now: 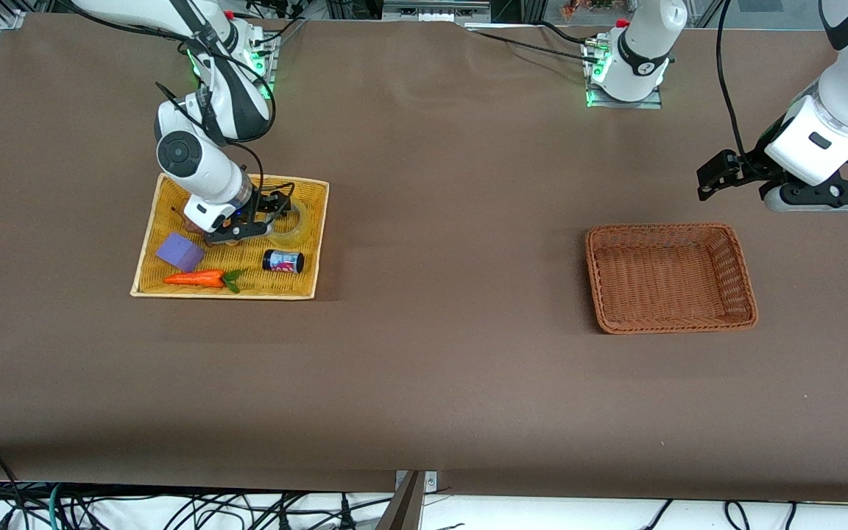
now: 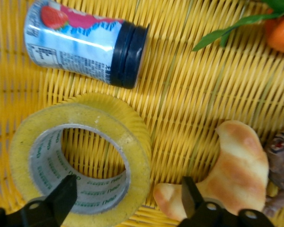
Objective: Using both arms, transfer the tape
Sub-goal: 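Lower the right gripper onto the tape roll in the yellow tray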
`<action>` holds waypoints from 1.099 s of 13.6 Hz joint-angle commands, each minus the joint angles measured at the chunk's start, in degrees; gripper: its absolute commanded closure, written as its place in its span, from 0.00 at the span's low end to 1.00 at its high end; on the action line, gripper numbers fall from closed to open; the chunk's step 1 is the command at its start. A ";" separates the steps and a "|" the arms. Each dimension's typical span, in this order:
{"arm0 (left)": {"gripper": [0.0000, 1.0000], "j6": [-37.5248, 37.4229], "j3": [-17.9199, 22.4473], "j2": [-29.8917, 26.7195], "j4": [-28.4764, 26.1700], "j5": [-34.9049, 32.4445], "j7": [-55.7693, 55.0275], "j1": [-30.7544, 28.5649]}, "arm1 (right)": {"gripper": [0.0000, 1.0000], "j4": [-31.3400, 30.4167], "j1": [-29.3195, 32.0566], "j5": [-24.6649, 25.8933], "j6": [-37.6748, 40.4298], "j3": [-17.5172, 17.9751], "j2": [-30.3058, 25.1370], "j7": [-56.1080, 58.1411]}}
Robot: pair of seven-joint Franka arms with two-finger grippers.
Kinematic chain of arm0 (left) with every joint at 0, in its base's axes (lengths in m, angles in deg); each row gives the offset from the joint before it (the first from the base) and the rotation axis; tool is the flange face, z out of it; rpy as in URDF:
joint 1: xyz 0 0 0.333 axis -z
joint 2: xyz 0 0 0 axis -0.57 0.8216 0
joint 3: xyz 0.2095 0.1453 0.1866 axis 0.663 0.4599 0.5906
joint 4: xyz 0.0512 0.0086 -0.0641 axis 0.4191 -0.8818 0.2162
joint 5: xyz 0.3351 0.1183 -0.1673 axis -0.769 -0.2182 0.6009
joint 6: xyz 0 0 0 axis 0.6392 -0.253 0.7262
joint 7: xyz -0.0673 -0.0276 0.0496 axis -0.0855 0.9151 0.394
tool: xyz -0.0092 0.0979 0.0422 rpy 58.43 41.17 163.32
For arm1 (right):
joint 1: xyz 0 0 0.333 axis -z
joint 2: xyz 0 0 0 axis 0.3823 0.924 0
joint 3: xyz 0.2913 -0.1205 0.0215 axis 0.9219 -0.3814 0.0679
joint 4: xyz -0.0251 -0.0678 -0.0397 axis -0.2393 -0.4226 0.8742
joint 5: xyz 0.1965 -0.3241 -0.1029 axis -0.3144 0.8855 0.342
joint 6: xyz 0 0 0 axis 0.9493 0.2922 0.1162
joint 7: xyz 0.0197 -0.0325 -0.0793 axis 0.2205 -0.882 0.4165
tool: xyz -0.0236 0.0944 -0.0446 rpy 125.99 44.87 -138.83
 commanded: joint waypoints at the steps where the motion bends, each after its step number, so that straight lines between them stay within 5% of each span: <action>1: 0.00 -0.31 -0.30 -0.52 0.26 0.93 0.96 -0.42 | 0.17 -0.41 0.33 0.06 -2.16 0.32 0.82 -0.93; 2: 0.00 -0.31 -0.30 -0.52 0.26 0.85 0.96 -0.42 | 0.29 -0.32 0.33 0.06 -2.16 0.41 0.91 -0.93; 5: 0.00 -0.31 -0.30 -0.52 0.26 0.93 0.96 -0.42 | 0.89 -0.15 0.33 -0.03 -1.90 0.41 0.82 -1.02; 6: 0.00 -0.31 -0.30 -0.52 0.26 0.93 0.96 -0.42 | 1.00 0.12 0.33 -0.12 -1.81 0.41 0.56 -1.98; 11: 0.00 -0.31 -0.30 -0.52 0.26 0.93 0.96 -0.42 | 1.00 3.97 0.33 -0.20 4.14 0.50 -2.07 -3.74; 15: 0.00 -0.31 -0.30 -0.52 0.35 0.85 0.96 -0.42 | 1.00 15.72 0.33 -0.38 17.14 4.00 -3.66 -3.83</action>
